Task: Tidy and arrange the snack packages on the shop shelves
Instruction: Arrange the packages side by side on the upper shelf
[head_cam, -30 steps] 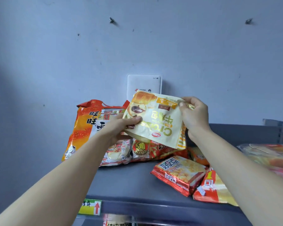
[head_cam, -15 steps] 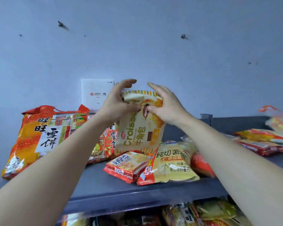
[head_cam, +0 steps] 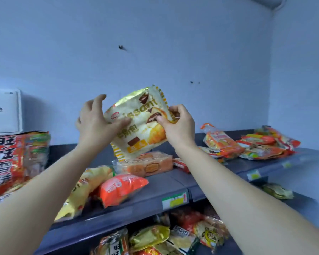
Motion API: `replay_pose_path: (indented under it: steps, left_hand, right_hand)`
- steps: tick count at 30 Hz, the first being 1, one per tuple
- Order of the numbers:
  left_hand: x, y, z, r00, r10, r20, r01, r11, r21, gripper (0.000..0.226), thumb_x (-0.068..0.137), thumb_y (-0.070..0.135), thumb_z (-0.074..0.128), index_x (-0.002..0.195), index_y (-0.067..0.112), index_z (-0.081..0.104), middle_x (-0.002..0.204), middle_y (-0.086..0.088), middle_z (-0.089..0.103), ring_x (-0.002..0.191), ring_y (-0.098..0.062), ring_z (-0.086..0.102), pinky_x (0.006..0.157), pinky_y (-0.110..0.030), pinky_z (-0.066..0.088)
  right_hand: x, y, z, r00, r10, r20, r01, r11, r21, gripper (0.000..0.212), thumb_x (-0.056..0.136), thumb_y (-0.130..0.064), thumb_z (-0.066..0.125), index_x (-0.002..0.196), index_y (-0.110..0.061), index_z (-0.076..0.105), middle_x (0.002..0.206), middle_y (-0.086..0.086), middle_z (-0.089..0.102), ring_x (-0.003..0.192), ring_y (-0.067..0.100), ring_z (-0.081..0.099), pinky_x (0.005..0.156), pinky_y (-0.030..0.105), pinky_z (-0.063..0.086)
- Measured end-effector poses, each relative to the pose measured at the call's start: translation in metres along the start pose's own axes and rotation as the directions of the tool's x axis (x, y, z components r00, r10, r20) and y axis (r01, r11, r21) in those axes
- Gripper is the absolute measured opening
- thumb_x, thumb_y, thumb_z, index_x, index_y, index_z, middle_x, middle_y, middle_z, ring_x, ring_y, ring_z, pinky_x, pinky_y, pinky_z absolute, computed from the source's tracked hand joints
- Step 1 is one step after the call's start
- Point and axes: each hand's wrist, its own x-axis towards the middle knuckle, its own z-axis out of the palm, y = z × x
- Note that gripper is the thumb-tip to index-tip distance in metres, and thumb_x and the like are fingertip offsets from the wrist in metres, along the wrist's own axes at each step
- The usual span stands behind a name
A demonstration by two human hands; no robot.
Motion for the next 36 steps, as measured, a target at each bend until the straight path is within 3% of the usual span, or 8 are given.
replay_pose_path:
  steps: [5,9,13,21,26,28,31,36]
  left_hand:
    - [-0.024,0.034,0.077,0.993,-0.044,0.111,0.048,0.998,-0.034,0.092,0.064,0.075,0.062,0.139,0.027,0.041,0.135,-0.009,0.043,0.133,-0.026,0.036,0.110,-0.054,0.030]
    - [-0.040,0.064,0.140,0.975,-0.045,0.219,0.066,0.993,-0.093,0.067,0.079,0.058,0.067,0.134,0.023,0.049,0.126,-0.006,0.047,0.122,-0.027,0.047,0.102,-0.046,0.040]
    - [-0.051,0.087,0.205,0.941,-0.022,0.336,0.087,0.980,-0.181,0.070,0.073,0.068,0.065,0.128,0.026,0.052,0.118,-0.001,0.057,0.104,-0.026,0.060,0.091,-0.048,0.050]
    - [-0.058,0.134,0.328,0.896,-0.002,0.443,0.128,0.958,-0.255,0.056,0.086,0.048,0.065,0.131,0.018,0.053,0.121,0.001,0.058,0.107,-0.015,0.053,0.089,-0.033,0.042]
    - [-0.048,0.162,0.405,0.874,0.019,0.486,0.145,0.943,-0.299,0.036,0.086,0.042,0.067,0.116,0.027,0.054,0.111,0.002,0.060,0.099,-0.020,0.059,0.086,-0.038,0.051]
    - [-0.041,0.171,0.434,0.868,0.034,0.495,0.138,0.942,-0.306,0.041,0.087,0.041,0.067,0.122,0.025,0.054,0.110,0.002,0.058,0.097,-0.020,0.058,0.086,-0.037,0.050]
    - [-0.030,0.179,0.475,0.860,0.048,0.507,0.121,0.948,-0.295,0.057,0.085,0.045,0.068,0.132,0.019,0.052,0.118,0.000,0.060,0.106,-0.020,0.057,0.090,-0.037,0.048]
    - [-0.019,0.196,0.534,0.852,0.043,0.523,0.134,0.946,-0.296,0.057,0.087,0.040,0.067,0.136,0.018,0.047,0.113,-0.003,0.062,0.105,-0.024,0.060,0.091,-0.042,0.050]
  right_hand:
    - [0.022,0.056,-0.077,0.994,0.076,-0.074,-0.077,0.997,-0.010,0.030,0.082,-0.026,0.073,0.106,-0.017,0.058,0.107,-0.003,0.060,0.092,0.010,0.052,0.077,0.024,0.040]
    - [0.031,0.102,-0.131,0.985,0.132,-0.109,-0.134,0.991,-0.015,0.026,0.082,-0.026,0.074,0.100,-0.021,0.055,0.104,-0.005,0.058,0.095,0.012,0.054,0.076,0.026,0.042]
    - [0.040,0.147,-0.178,0.977,0.165,-0.132,-0.172,0.984,-0.041,0.027,0.081,-0.024,0.075,0.099,-0.025,0.055,0.095,-0.015,0.053,0.097,0.010,0.052,0.084,0.029,0.045]
    - [0.084,0.235,-0.262,0.944,0.183,-0.273,-0.221,0.968,-0.119,0.026,0.080,-0.024,0.076,0.095,-0.024,0.055,0.088,-0.019,0.052,0.091,0.013,0.055,0.079,0.032,0.048]
    - [0.124,0.292,-0.301,0.925,0.180,-0.334,-0.229,0.966,-0.116,0.025,0.080,-0.022,0.077,0.092,-0.025,0.055,0.089,-0.015,0.056,0.089,0.014,0.058,0.081,0.038,0.053]
    - [0.141,0.314,-0.313,0.918,0.195,-0.345,-0.245,0.964,-0.107,0.025,0.080,-0.022,0.076,0.095,-0.024,0.056,0.092,-0.011,0.058,0.094,0.017,0.060,0.083,0.040,0.054]
    - [0.167,0.341,-0.329,0.915,0.203,-0.347,-0.259,0.958,-0.120,0.030,0.081,-0.022,0.076,0.104,-0.018,0.057,0.097,-0.007,0.058,0.096,0.017,0.059,0.078,0.032,0.050]
    - [0.203,0.382,-0.354,0.906,0.214,-0.366,-0.263,0.961,-0.090,0.027,0.081,-0.020,0.075,0.098,-0.019,0.055,0.087,-0.014,0.055,0.088,0.015,0.058,0.072,0.028,0.047]
